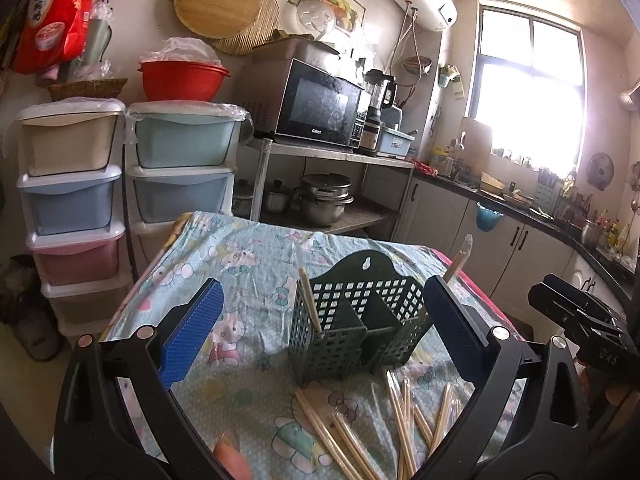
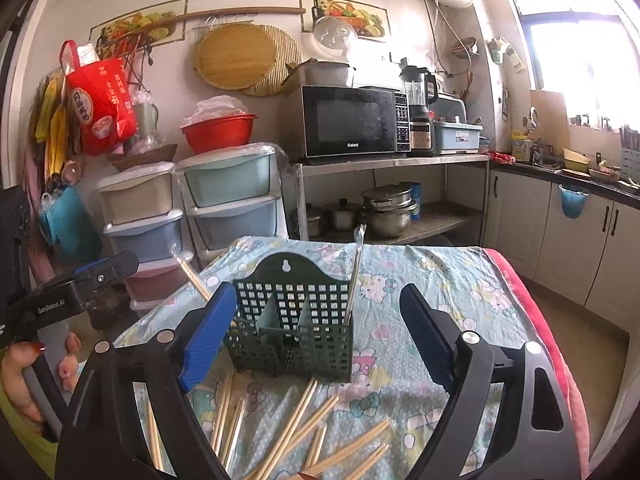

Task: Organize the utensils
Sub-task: 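Open the right gripper to release the chopstick and withdraw, then lower the right gripper onto another wrapped chopstick and close on it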

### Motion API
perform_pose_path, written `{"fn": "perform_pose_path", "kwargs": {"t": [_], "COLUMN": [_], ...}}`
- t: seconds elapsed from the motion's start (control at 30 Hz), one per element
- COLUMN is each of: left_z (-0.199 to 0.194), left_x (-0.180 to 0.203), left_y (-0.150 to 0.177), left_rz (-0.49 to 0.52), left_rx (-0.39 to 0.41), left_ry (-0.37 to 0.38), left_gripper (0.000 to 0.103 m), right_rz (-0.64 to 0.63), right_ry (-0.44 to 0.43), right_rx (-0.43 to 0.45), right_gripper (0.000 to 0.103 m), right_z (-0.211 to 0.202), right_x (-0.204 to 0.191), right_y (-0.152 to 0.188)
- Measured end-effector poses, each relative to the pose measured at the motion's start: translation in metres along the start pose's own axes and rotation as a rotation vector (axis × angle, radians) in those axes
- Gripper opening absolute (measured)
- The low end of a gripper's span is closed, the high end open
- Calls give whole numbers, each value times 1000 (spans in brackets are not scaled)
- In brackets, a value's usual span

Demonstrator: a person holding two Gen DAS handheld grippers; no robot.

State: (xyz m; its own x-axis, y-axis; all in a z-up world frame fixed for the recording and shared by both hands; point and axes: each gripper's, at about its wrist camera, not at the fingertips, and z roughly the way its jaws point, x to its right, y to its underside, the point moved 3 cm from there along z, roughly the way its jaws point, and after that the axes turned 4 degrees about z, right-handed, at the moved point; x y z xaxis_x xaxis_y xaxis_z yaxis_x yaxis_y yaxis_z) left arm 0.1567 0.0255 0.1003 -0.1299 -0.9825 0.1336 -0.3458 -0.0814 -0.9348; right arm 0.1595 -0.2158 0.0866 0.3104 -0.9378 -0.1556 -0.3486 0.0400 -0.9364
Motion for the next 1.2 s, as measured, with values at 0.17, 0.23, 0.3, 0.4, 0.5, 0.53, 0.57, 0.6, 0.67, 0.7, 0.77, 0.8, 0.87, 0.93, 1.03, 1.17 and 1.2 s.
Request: {"fn": "perform_pose_path", "kwargs": {"t": [0.17, 0.23, 0.3, 0.4, 0.5, 0.53, 0.57, 0.6, 0.67, 0.7, 0.77, 0.8, 0.87, 0.93, 1.03, 1.17, 1.2], "left_z": [-2, -2, -2, -1, 1, 2, 3, 5, 8, 10, 13, 15, 18, 22, 28, 39, 43], "left_x": [-4, -5, -5, -6, -6, -6, -6, -6, -5, -5, -2, -1, 1, 3, 8, 13, 14], "left_y": [11, 15, 20, 28, 38, 42, 45, 47, 53, 57, 63, 66, 73, 78, 87, 99, 103], "left_rz": [-12, -16, -20, -23, -26, -27, -29, -33, -38, -40, -38, -38, -36, -31, -31, -34, -37], "left_rx": [-29, -43, -55, -79, -111, -125, -136, -144, -165, -181, -199, -211, -233, -254, -289, -342, -360], "left_ry": [-4, -6, -9, -8, 3, 7, 10, 12, 20, 24, 32, 37, 49, 58, 72, 93, 99], "left_gripper": [92, 92, 92, 92, 92, 92, 92, 92, 92, 92, 92, 92, 92, 92, 92, 92, 92], "right_rz": [-8, -8, -8, -7, -8, -9, -8, -7, -6, -5, -4, -4, 0, 5, 15, 35, 40], "right_ry": [-2, -2, -1, 1, 2, 5, 6, 6, 10, 13, 15, 18, 23, 26, 27, 30, 32], "right_rx": [-27, -39, -50, -69, -89, -96, -102, -111, -126, -134, -152, -163, -180, -202, -231, -274, -286], "right_gripper": [82, 82, 82, 82, 82, 82, 82, 82, 82, 82, 82, 82, 82, 82, 82, 82, 82], "right_z": [-2, -4, -4, -5, -6, -6, -6, -6, -5, -5, -5, -4, -3, -2, 1, 6, 9], "right_x": [-2, -2, -2, 0, 1, 2, 2, 3, 4, 5, 9, 10, 14, 18, 24, 32, 34], "right_y": [10, 15, 19, 26, 33, 35, 37, 40, 45, 48, 54, 57, 62, 69, 78, 88, 90]}}
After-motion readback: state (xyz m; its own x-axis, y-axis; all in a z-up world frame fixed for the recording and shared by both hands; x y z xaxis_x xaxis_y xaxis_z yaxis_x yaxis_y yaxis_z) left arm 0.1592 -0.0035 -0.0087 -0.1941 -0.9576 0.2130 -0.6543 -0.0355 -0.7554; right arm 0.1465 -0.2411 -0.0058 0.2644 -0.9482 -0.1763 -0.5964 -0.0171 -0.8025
